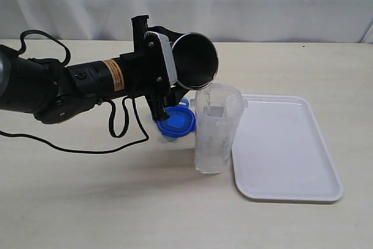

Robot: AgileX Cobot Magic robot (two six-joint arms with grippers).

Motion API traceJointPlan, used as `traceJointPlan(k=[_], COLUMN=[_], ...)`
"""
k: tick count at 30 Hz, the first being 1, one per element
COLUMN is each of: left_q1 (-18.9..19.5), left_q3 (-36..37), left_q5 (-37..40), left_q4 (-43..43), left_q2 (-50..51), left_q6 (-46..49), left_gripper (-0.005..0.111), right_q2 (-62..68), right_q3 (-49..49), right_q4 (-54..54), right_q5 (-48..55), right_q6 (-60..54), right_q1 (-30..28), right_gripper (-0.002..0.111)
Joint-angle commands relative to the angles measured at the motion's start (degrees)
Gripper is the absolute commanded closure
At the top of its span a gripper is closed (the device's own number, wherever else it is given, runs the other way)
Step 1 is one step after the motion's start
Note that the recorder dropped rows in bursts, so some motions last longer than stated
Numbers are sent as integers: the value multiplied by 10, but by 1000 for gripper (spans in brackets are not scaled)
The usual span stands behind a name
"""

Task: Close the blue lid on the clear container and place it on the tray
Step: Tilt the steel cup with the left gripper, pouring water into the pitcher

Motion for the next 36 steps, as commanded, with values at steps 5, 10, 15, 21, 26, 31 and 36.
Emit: traceJointPlan(k=[5,10,15,21,26,31,36], left_q1=[0,0,0,0,0,0,0], left_q3=[-11,-11,-11,-11,-11,-11,-11], left_q5=[-35,-35,-33,-36,-46,-46,-47], left_q4=[-13,-13,-13,-13,-13,-13,-13], left_q2=[-11,-11,-11,-11,-11,-11,-11], left_q6=[7,-28,-72,-89,-51,-20,-12], left_gripper=[107,107,107,107,107,107,107], right_q2=[-3,-3,-3,-3,-3,-3,-3], right_q3=[1,1,1,1,1,1,1], right_q4=[0,0,0,0,0,0,0], right_q5=[-2,-2,-2,-2,-2,-2,-2], right_q6=[1,1,1,1,1,1,1], right_q1=[0,0,0,0,0,0,0], right_gripper=[104,104,104,104,104,104,104])
